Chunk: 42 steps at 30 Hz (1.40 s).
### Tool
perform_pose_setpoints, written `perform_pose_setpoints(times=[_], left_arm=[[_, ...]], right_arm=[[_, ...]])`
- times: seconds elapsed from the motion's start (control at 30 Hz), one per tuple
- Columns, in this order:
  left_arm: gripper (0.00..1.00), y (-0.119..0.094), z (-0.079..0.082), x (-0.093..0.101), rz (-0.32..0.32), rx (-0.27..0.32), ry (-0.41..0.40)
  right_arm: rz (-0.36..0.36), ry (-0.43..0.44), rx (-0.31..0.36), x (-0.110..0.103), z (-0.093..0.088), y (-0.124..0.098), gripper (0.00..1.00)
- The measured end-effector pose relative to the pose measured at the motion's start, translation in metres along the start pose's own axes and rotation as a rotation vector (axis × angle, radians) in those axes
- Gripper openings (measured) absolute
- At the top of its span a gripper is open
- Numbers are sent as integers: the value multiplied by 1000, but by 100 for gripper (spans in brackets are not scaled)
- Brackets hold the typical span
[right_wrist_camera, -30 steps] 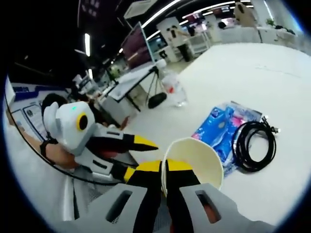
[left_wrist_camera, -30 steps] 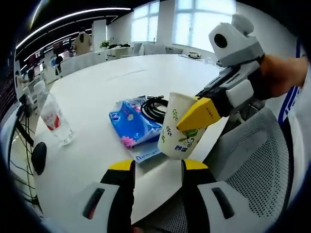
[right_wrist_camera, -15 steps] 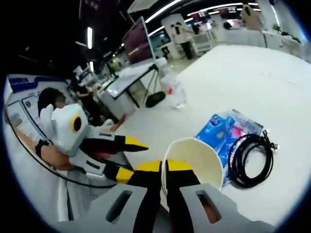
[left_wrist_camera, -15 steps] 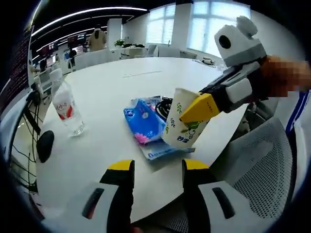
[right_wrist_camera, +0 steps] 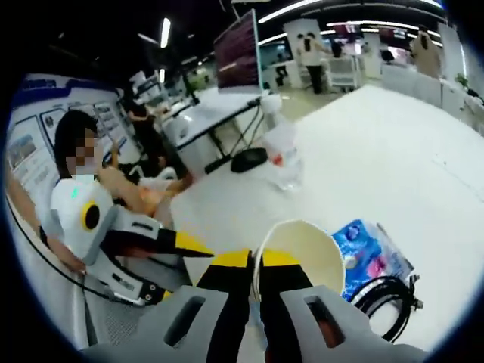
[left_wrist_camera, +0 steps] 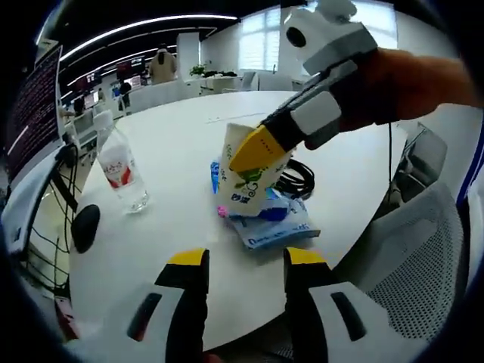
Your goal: Arrange the tabletop items into an orderly group along one side of the table until the central work area is clear of visible clutter.
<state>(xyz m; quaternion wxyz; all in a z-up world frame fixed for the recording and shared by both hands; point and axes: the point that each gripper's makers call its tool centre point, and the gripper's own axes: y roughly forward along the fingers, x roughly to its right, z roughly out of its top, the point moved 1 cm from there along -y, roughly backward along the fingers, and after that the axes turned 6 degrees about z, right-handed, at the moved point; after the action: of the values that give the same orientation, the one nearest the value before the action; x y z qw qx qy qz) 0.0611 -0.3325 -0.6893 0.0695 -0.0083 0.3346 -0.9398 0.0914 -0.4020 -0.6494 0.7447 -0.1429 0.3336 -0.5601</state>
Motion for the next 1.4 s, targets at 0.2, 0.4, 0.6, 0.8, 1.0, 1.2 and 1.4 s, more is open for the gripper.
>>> perform_pose_setpoints(times=[0.2, 0.4, 0.6, 0.8, 1.0, 1.2, 1.4], left_arm=[[38, -1, 1, -3, 18, 3, -2], [38, -1, 1, -5, 21, 7, -14], [38, -1, 2, -7, 22, 10, -31], [38, -2, 2, -11, 33, 13, -50], [37, -3, 2, -15, 47, 22, -73], [37, -2, 3, -16, 51, 25, -80], [37, -3, 2, -20, 62, 28, -101]], right_arm=[[2, -47, -14, 12, 20, 14, 0], [-21, -99, -62, 29, 30, 34, 0], [-27, -184, -144, 39, 30, 56, 0], [-27, -255, -206, 49, 28, 72, 0], [-24, -258, -231, 58, 31, 87, 0], [-26, -292, -261, 63, 35, 97, 0], [-35, -305, -278, 72, 37, 107, 0]])
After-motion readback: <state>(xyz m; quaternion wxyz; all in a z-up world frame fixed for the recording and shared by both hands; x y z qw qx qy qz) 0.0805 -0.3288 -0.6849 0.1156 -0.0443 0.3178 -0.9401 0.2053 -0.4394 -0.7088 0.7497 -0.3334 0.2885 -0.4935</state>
